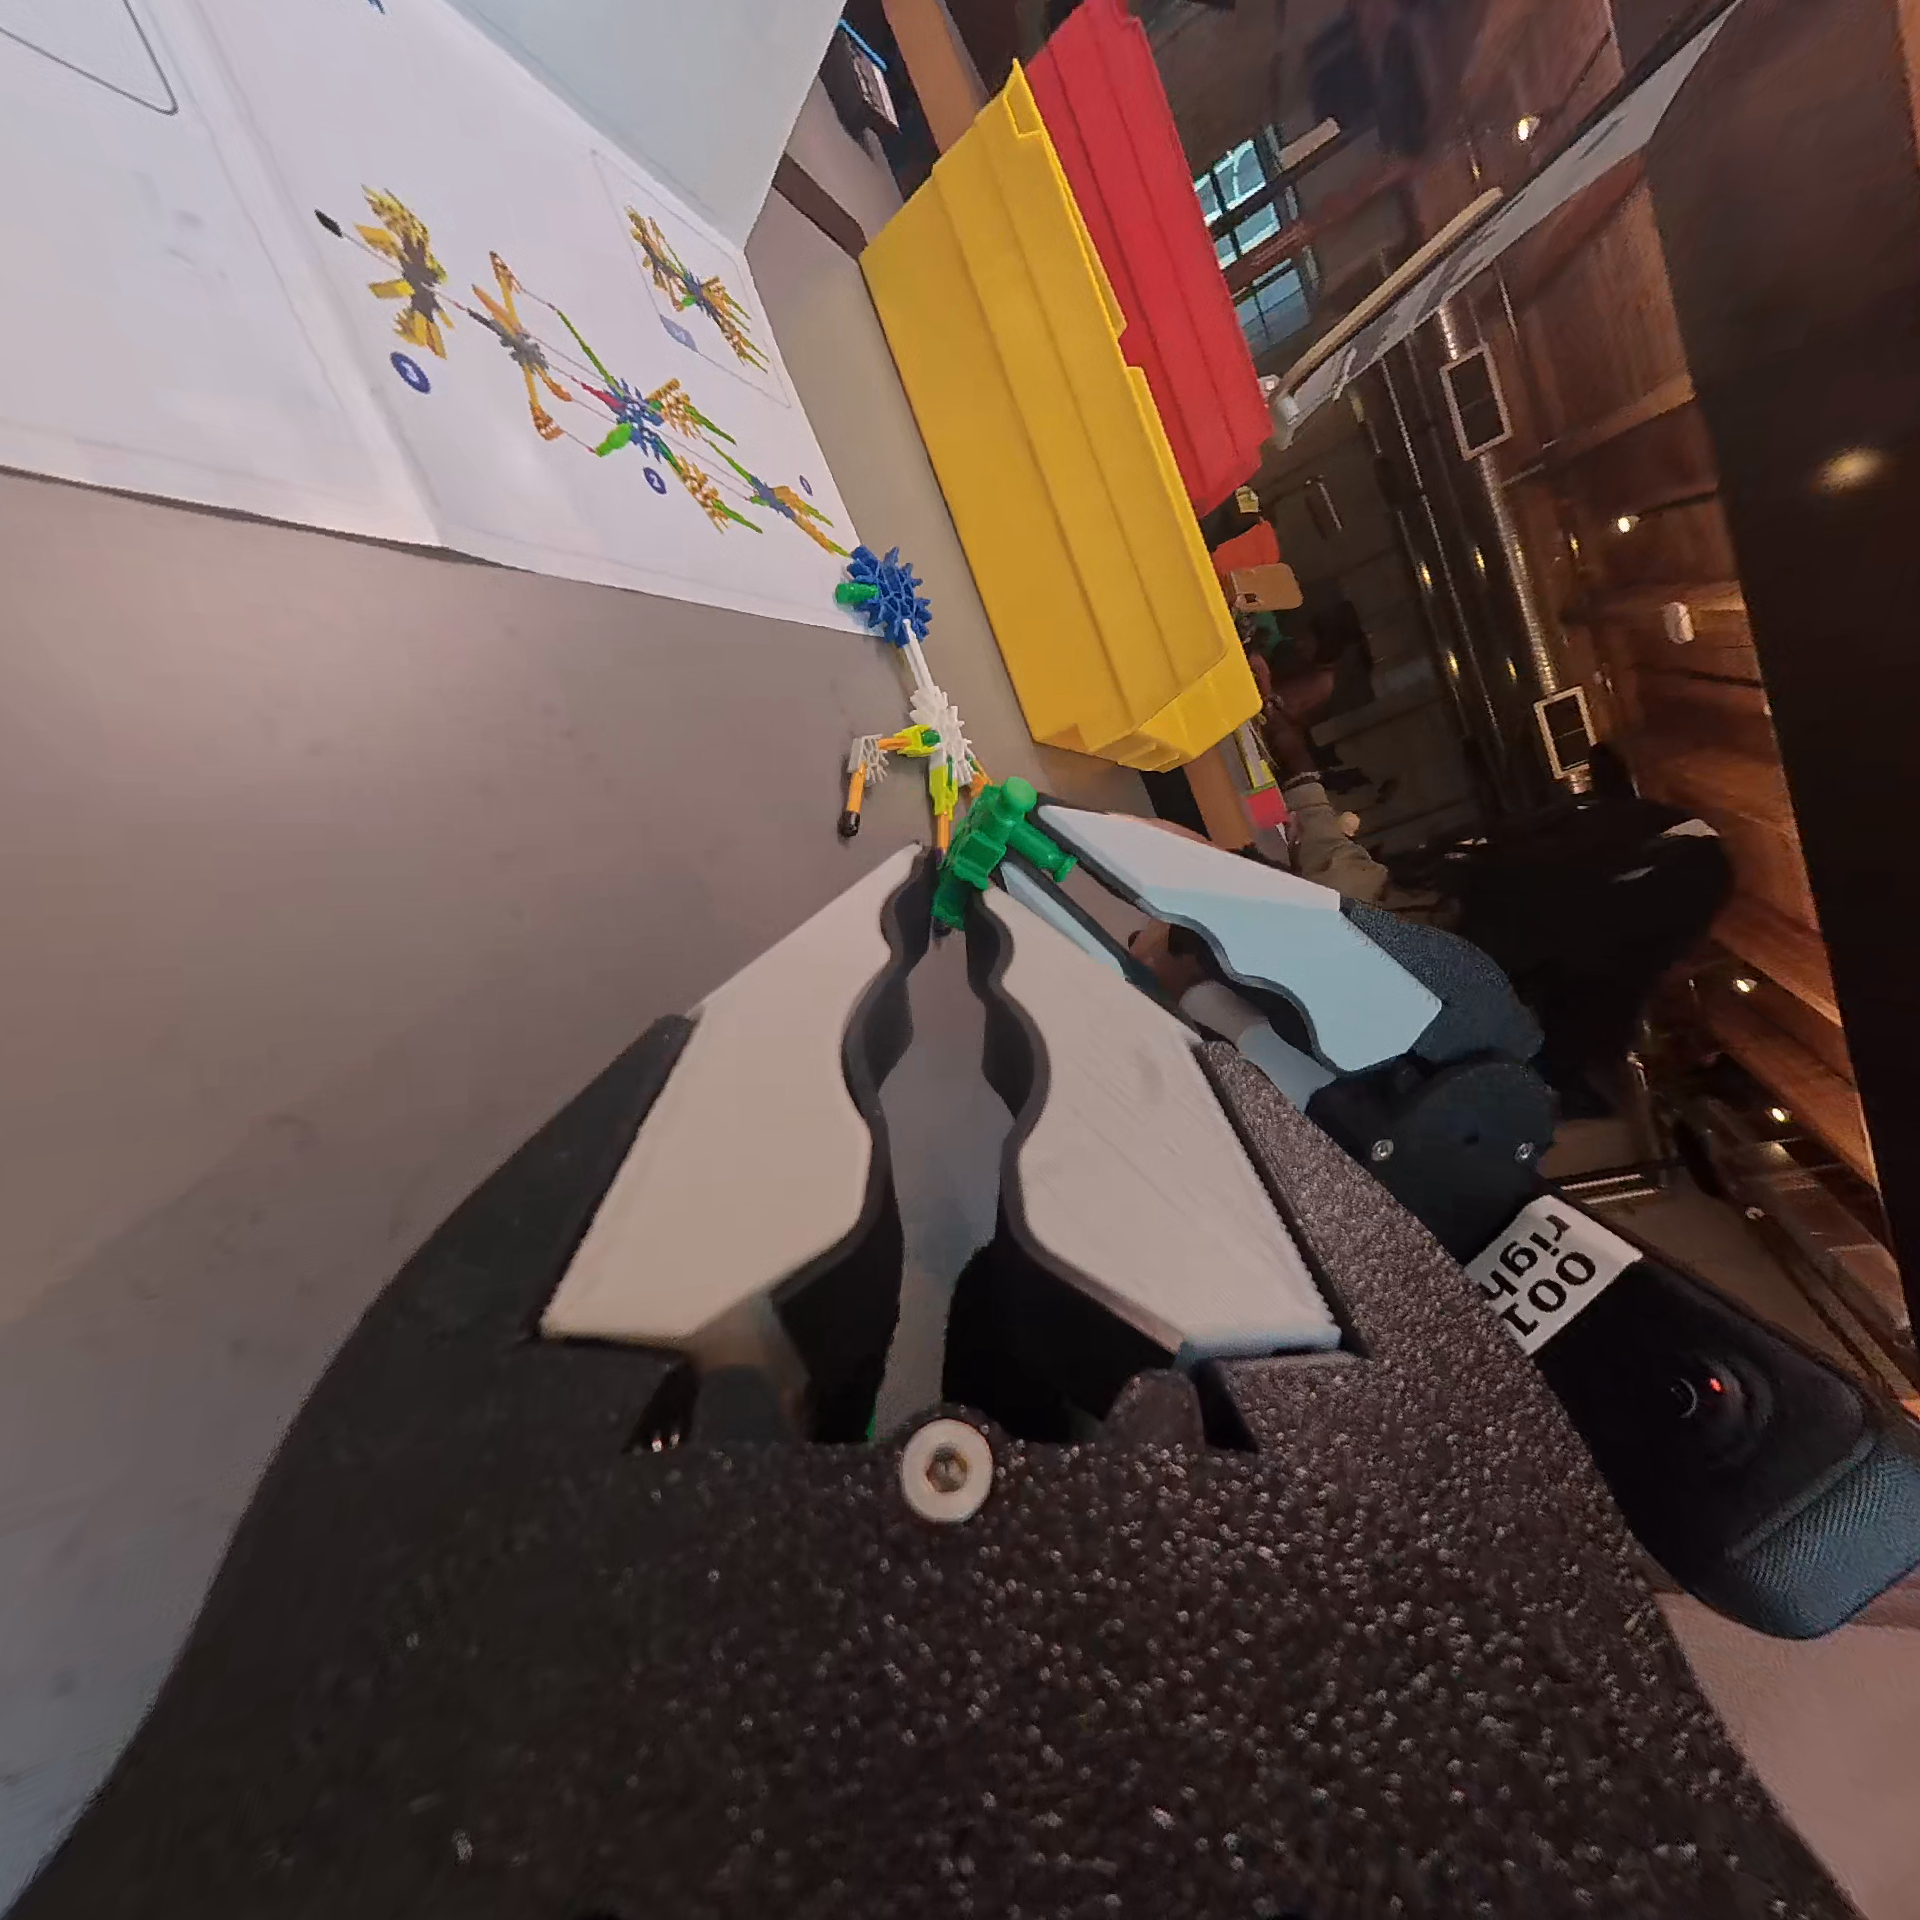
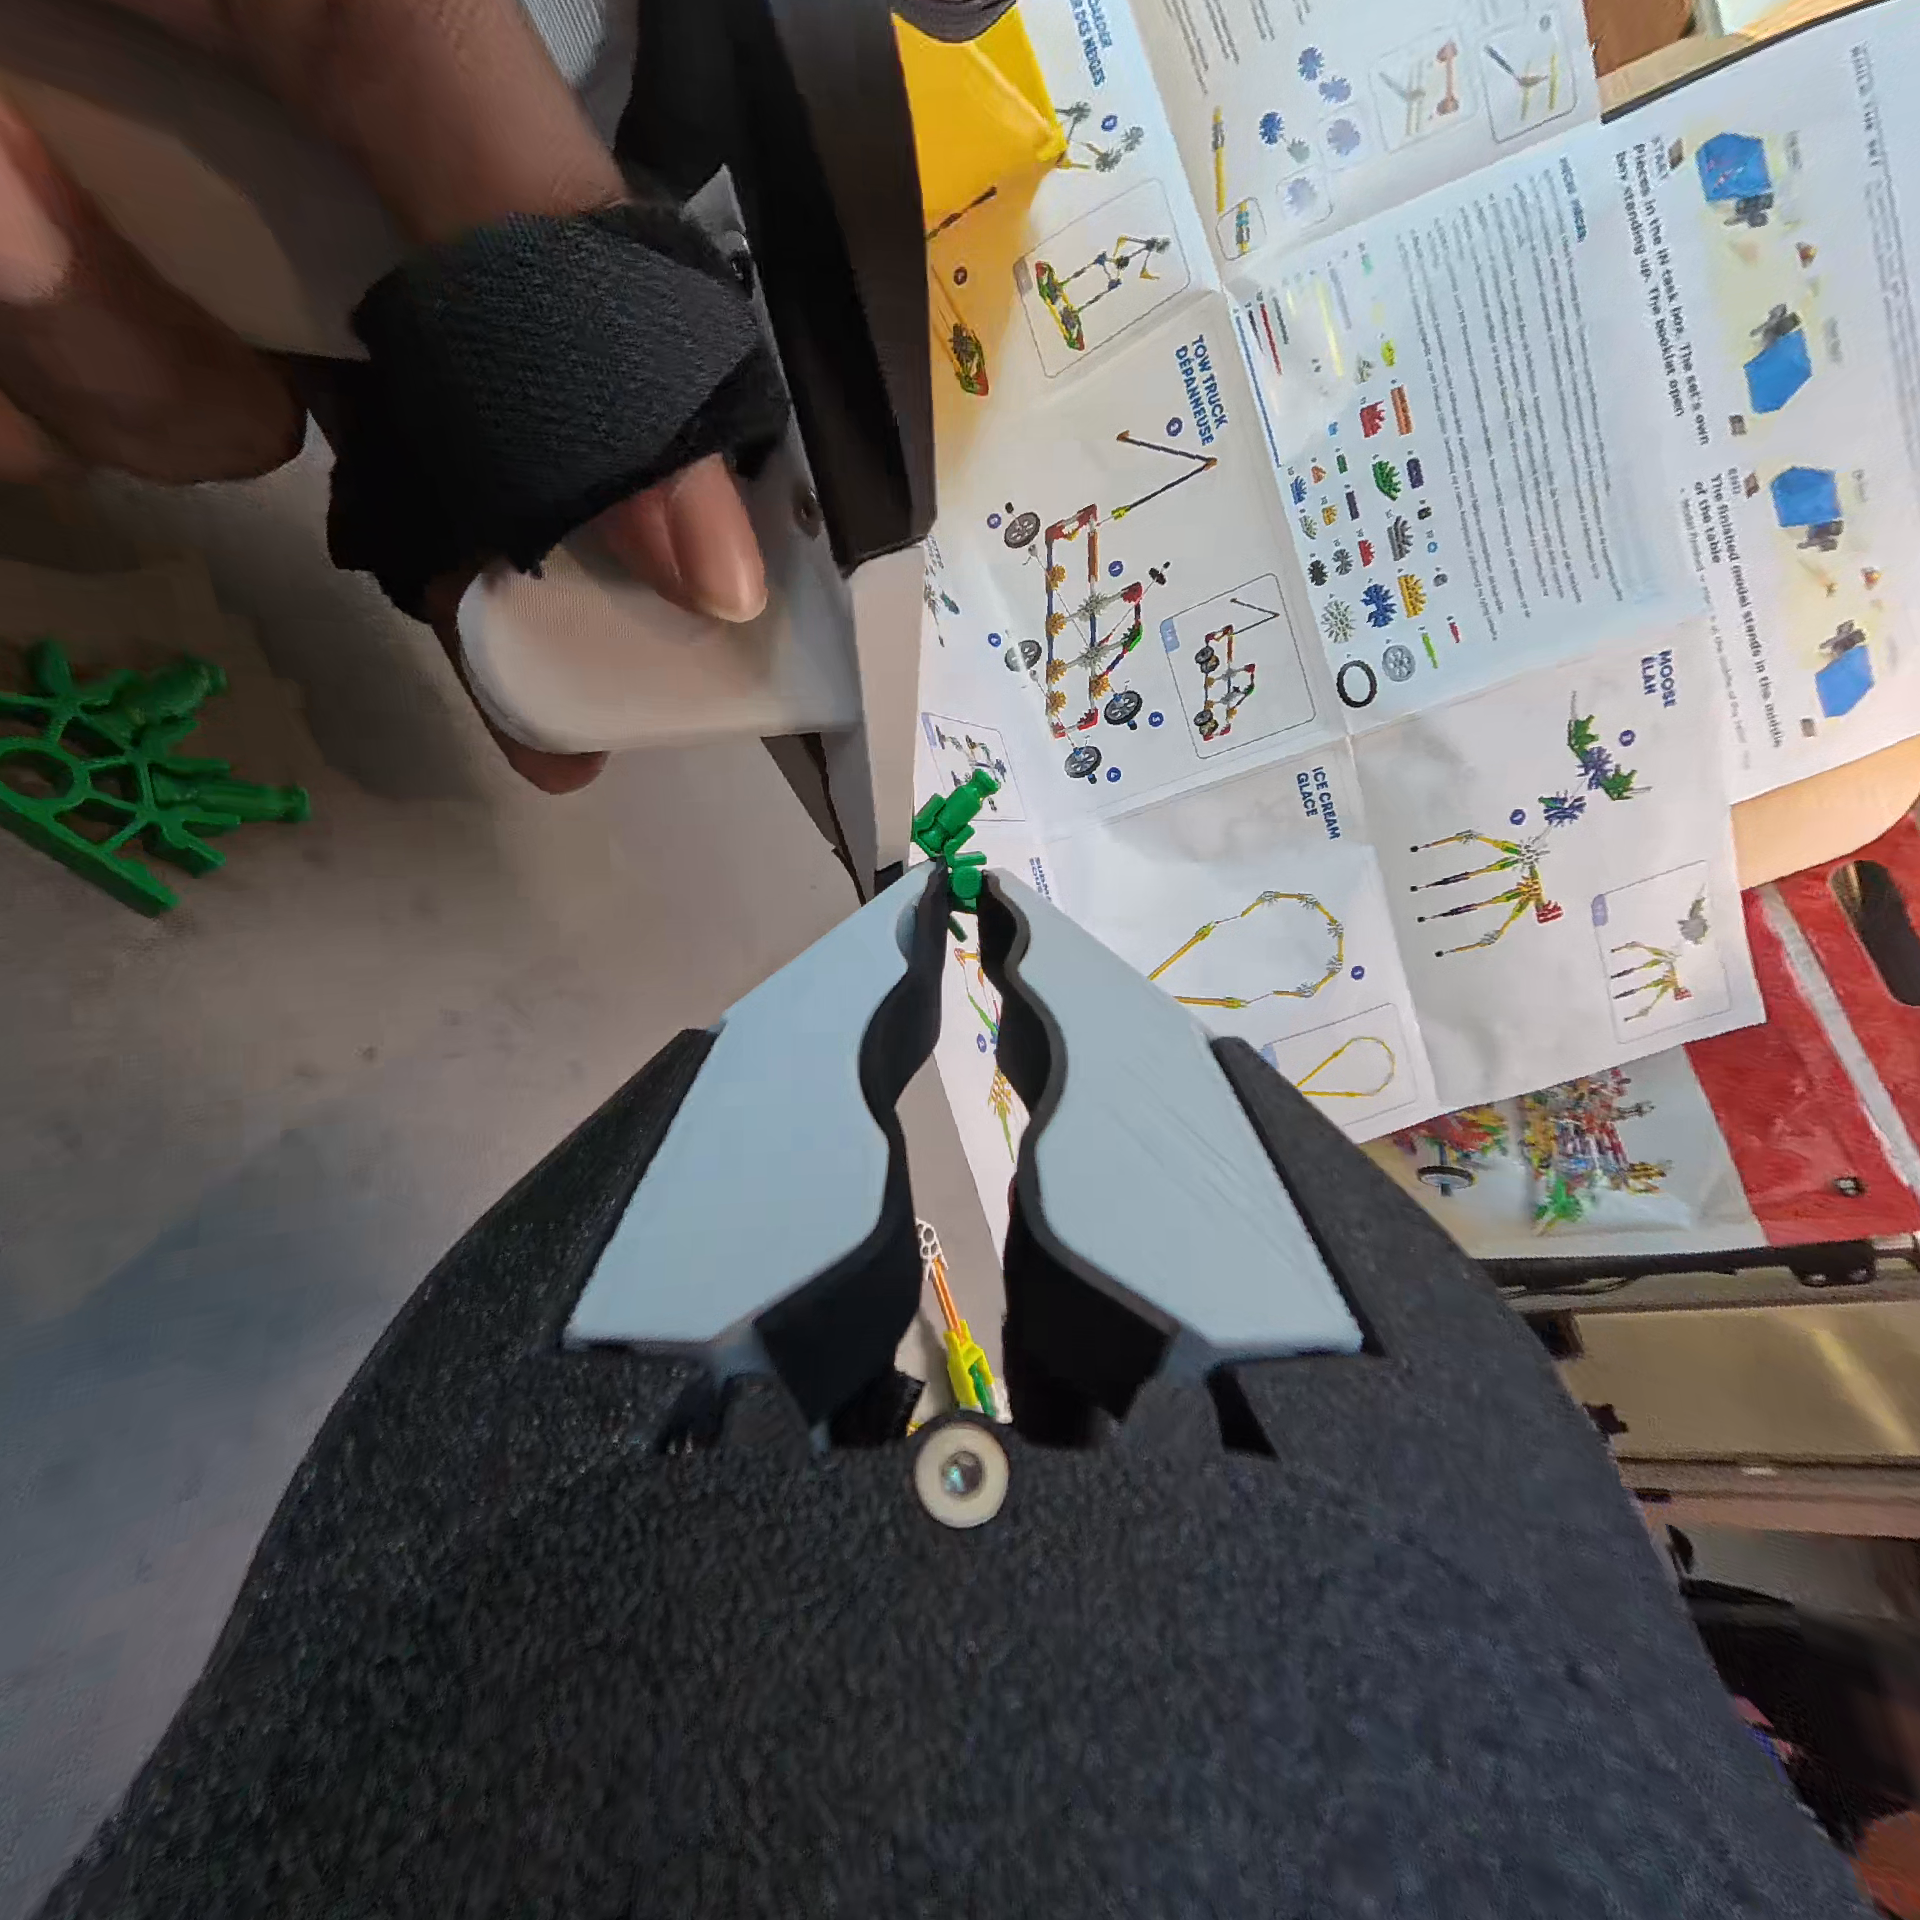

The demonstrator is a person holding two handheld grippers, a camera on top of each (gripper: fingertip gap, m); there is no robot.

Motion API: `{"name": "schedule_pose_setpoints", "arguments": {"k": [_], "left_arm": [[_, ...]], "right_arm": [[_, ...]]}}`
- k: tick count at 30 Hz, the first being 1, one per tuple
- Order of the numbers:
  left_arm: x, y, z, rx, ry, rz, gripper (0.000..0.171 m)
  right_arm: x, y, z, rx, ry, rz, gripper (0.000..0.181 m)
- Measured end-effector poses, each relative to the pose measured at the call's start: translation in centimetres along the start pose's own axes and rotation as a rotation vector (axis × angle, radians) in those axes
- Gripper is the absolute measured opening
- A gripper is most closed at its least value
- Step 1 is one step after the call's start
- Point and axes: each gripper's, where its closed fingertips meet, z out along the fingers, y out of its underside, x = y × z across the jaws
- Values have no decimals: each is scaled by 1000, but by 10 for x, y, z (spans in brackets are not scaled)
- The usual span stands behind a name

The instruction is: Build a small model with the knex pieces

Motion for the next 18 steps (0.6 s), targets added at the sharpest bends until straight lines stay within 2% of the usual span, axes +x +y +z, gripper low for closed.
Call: {"name": "schedule_pose_setpoints", "arguments": {"k": [4,7,11,18], "left_arm": [[3,1,-2,-9,-78,156,5],[4,6,-3,-39,-157,349,5],[13,12,-3,-68,-118,485,6],[33,19,-6,-100,-72,763,7]], "right_arm": [[2,-3,-3,32,-48,102,3],[-1,-3,-5,61,-139,212,4],[0,-4,-15,157,-263,370,4],[5,-11,-36,282,-417,513,7]]}}
